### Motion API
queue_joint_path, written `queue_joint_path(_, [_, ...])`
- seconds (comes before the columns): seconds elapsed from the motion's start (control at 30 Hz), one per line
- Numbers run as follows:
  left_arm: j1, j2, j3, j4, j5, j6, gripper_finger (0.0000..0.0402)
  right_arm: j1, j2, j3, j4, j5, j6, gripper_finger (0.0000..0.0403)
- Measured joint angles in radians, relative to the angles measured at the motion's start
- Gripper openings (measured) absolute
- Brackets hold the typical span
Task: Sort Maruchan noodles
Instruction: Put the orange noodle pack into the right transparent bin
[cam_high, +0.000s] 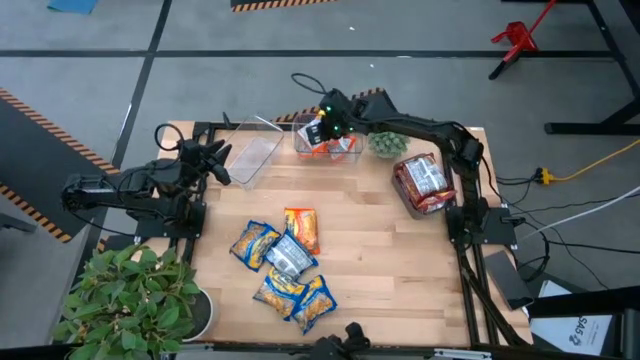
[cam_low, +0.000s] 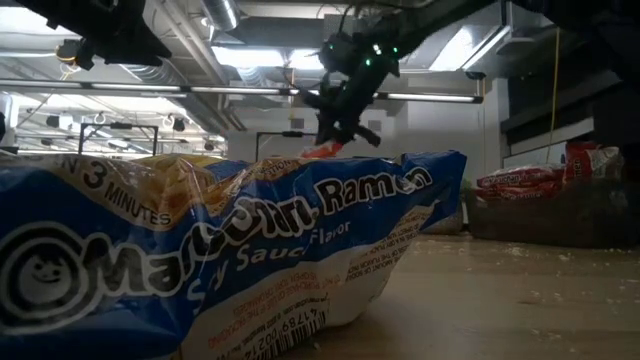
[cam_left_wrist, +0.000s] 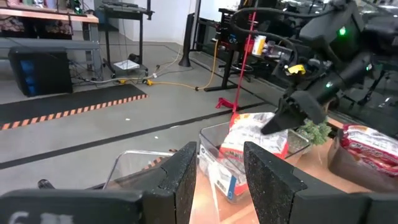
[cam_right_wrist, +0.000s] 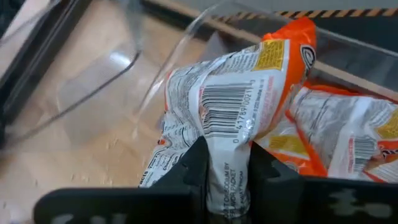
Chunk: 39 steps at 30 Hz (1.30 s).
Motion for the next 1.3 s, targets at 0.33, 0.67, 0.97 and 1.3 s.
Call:
queue_joint_path(0.33, [0.000, 0.000, 0.000, -0.004, -0.023, 0.000, 0.0127, 0.002, 0.002, -0.174, 0.268, 0.033, 0.097, 0.0077])
queue_joint_path(0.67, [0.000, 0.000, 0.000, -0.004, -0.028, 0.000, 0.0127, -0.002, 0.005, -0.170, 0.253, -0.036, 0.018, 0.0184])
queue_joint_path(0.97, [0.000, 0.000, 0.000, -0.010, -0.026, 0.000, 0.0127, -0.025, 0.006, -0.003, 0.036, -0.148, -0.103, 0.0209])
queue_joint_path(1.3, [0.000, 0.000, 0.000, -0.022, -0.027, 0.000, 0.0127, 0.037, 0.005, -0.025, 0.130, -0.012, -0.219, 0.0093])
